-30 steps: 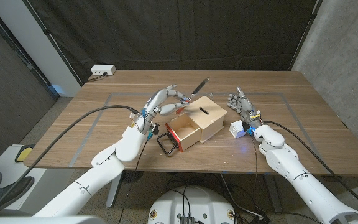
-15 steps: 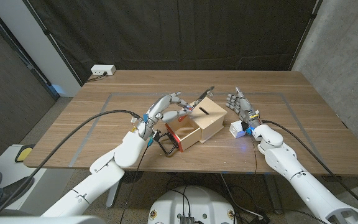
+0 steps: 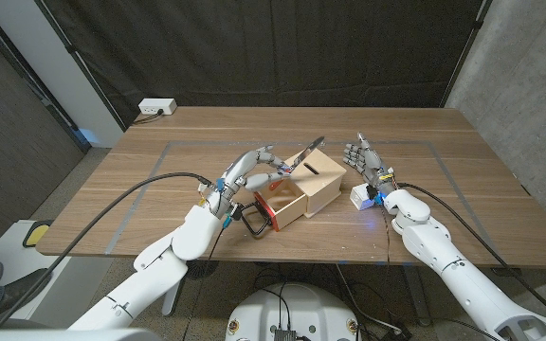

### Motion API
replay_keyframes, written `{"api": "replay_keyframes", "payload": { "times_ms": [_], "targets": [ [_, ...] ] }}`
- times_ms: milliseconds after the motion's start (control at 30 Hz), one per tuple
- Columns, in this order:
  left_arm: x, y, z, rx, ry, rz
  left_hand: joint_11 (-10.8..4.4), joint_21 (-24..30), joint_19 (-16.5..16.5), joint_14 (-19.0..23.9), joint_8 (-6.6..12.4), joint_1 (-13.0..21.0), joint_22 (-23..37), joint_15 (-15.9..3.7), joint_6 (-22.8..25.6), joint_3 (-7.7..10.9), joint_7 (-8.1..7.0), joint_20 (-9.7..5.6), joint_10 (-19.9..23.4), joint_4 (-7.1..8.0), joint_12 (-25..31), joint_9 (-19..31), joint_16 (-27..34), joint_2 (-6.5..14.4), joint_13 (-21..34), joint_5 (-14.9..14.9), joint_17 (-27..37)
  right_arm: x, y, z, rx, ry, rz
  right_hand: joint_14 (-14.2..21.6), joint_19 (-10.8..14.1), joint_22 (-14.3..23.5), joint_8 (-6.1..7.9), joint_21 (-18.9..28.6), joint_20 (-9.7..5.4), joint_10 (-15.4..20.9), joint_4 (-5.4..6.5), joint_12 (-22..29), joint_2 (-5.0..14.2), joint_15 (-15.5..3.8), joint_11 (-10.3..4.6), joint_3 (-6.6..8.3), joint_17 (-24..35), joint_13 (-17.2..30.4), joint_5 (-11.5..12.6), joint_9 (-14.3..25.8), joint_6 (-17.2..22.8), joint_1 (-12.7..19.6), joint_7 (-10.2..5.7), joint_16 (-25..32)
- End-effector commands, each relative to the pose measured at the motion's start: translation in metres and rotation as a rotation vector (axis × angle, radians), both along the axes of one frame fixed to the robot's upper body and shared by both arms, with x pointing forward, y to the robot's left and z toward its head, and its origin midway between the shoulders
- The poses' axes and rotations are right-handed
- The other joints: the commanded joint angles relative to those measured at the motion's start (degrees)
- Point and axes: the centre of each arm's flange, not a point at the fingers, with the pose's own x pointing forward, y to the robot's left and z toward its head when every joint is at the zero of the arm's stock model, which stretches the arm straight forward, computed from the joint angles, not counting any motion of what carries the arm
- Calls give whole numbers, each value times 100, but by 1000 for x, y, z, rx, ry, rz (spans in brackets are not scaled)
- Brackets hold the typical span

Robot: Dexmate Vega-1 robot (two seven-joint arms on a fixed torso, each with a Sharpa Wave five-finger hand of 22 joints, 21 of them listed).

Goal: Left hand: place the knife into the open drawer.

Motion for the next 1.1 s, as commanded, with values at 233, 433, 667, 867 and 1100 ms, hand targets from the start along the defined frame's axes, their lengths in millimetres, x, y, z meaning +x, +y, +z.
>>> {"api": "replay_keyframes", "payload": {
  "times_ms": [233,433,667,867,1100],
  "targets": [
    [-3,12,-16,10,27,90,-272,-16,4,-59,46,86,10,-607,138,332,97,34,76,292,55,7,-17,86,76,-4,16,0,3,-4,3,11,-5,33,57,29,1,-31,28,28,-40,14,70,21,20,15,15,27,-2,13,55,13,-19,0],
    [-3,14,-20,2,34,95,-282,-17,-3,-73,49,76,11,-600,142,339,100,38,79,309,53,-9,-18,78,105,-9,16,1,4,-2,-5,6,-2,30,60,29,1,-41,29,29,-44,14,74,17,14,14,14,27,-3,13,55,13,-19,-2],
    [3,12,-21,-6,46,82,-303,-18,-15,-85,58,83,11,-601,122,355,95,47,56,317,39,-4,-18,69,139,-11,16,0,3,-2,-4,8,-5,30,64,30,1,-52,28,29,-48,13,77,18,25,14,14,27,-5,13,56,14,-21,-2],
    [8,10,-24,0,69,72,-302,-17,-18,-98,66,82,11,-600,126,366,90,46,74,329,40,-11,-18,61,167,-14,15,-1,2,-5,-2,16,-11,30,66,30,0,-63,31,27,-51,12,79,23,24,12,14,27,-7,13,56,13,-27,-2],
    [13,9,-28,2,90,76,-294,-17,-29,-125,65,75,12,-592,119,376,87,51,49,346,20,-26,-23,51,197,-18,12,-1,1,-6,0,17,-13,36,69,31,1,-73,29,36,-55,16,82,17,21,11,14,27,-8,13,59,14,-28,0]
  ]
}}
